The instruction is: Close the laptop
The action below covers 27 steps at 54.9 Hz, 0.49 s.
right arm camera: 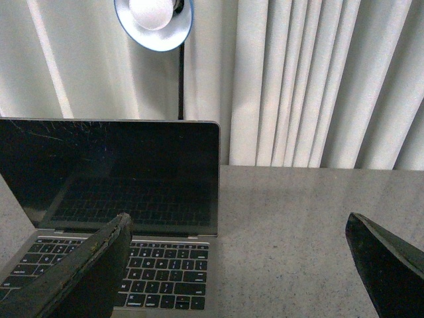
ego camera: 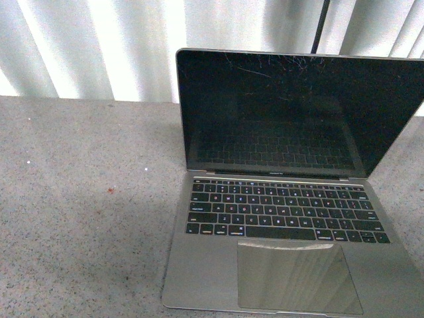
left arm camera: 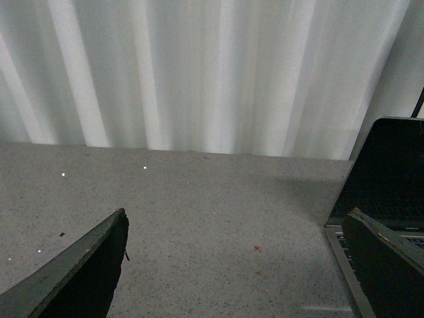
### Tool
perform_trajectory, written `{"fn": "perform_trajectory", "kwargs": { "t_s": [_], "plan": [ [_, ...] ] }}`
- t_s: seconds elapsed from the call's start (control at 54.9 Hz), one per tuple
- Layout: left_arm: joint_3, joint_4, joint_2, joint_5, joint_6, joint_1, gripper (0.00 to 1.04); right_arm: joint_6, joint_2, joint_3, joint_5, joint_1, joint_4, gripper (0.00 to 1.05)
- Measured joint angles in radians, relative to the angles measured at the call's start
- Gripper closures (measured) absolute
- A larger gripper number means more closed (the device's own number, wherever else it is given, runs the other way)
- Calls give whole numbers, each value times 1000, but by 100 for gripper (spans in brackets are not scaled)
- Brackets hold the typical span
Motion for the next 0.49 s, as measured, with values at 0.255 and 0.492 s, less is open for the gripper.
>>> {"fn": "perform_trajectory", "kwargs": {
  "t_s": [0.255,0.492],
  "plan": [
    [0,0,0,0,0,0,7,0,0,0,0,0,0,7],
    [0,0,0,0,0,0,7,0,0,0,0,0,0,7]
  ]
}}
